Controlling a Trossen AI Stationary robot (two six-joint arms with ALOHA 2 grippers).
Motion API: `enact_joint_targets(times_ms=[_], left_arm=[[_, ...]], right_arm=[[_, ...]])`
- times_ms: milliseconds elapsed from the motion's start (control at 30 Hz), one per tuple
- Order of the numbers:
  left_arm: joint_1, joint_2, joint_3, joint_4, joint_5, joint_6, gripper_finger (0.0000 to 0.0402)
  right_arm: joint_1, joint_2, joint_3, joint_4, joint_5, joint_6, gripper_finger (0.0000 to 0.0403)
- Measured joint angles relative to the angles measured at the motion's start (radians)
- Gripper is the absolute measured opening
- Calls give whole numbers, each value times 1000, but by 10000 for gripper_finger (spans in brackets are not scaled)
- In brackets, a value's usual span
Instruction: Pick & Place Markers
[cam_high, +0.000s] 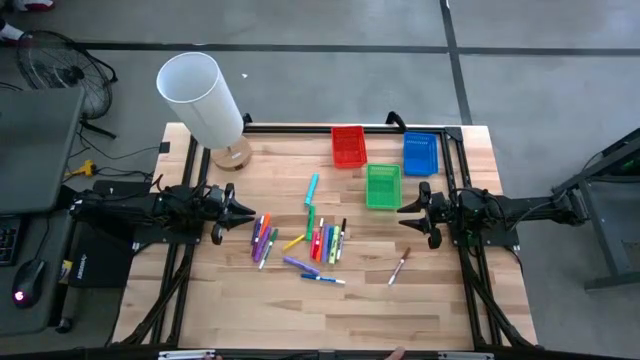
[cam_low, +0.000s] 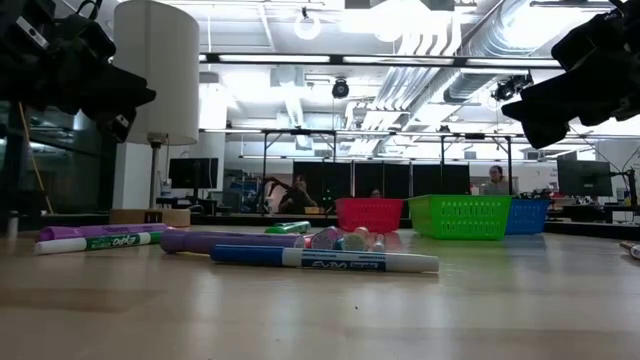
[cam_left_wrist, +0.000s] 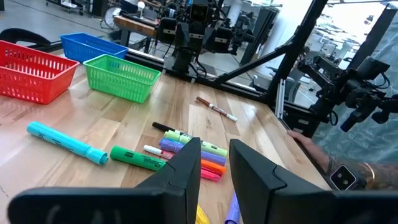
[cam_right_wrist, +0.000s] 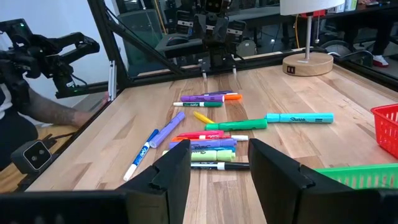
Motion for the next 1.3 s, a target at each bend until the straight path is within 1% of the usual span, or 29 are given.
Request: enact_joint_targets(times_ms=[200, 1300], left_arm=[[0, 0, 0, 4, -71, 0, 83], [0, 0, 0, 3, -73, 0, 83]], right_arm=[[0, 0, 0, 0, 0, 0, 149], [0, 0, 0, 0, 0, 0, 149]])
